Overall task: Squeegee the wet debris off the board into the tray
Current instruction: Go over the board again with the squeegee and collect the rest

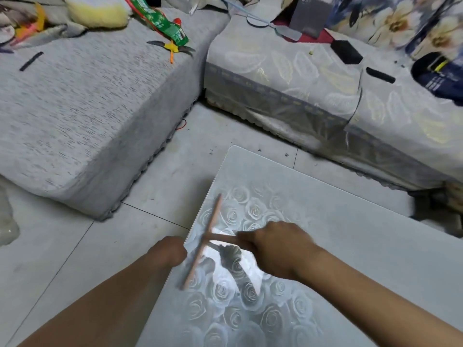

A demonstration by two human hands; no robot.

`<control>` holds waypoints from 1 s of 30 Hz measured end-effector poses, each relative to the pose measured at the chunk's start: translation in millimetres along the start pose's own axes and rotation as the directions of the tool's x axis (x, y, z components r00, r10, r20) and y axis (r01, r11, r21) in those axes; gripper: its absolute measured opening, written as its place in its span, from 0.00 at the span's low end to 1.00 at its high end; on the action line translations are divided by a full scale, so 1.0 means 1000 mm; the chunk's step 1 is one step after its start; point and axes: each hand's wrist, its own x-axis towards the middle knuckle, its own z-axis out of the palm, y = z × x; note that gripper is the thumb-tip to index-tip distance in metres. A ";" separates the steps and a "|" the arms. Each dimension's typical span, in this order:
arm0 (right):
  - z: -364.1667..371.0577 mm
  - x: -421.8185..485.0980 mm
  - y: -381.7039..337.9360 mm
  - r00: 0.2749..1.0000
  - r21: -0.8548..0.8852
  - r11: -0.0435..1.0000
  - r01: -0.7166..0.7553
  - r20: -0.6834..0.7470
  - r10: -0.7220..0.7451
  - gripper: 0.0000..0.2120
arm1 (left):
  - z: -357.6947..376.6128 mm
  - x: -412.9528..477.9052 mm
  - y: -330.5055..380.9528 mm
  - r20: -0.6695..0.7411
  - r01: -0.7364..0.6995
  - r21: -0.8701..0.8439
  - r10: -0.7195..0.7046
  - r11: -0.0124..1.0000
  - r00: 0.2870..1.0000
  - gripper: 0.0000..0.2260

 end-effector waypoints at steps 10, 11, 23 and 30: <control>0.005 -0.021 0.059 0.969 0.074 0.974 -0.215 0.141 0.203 0.17 | -0.011 0.017 0.023 -0.261 -0.118 -0.142 0.078 0.983 0.962 0.23; -0.002 -0.020 0.059 0.973 0.046 0.980 -0.196 0.131 0.188 0.16 | -0.012 0.019 0.027 -0.267 -0.138 -0.138 0.097 0.981 0.959 0.24; -0.004 0.018 0.092 0.966 0.052 0.973 -0.225 0.139 0.216 0.17 | -0.042 0.044 0.049 -0.283 -0.205 -0.011 0.194 0.979 0.939 0.23; -0.037 0.016 0.130 0.973 -0.043 0.974 -0.223 0.051 0.225 0.17 | -0.043 0.056 0.060 -0.397 -0.250 0.301 0.360 0.920 0.844 0.23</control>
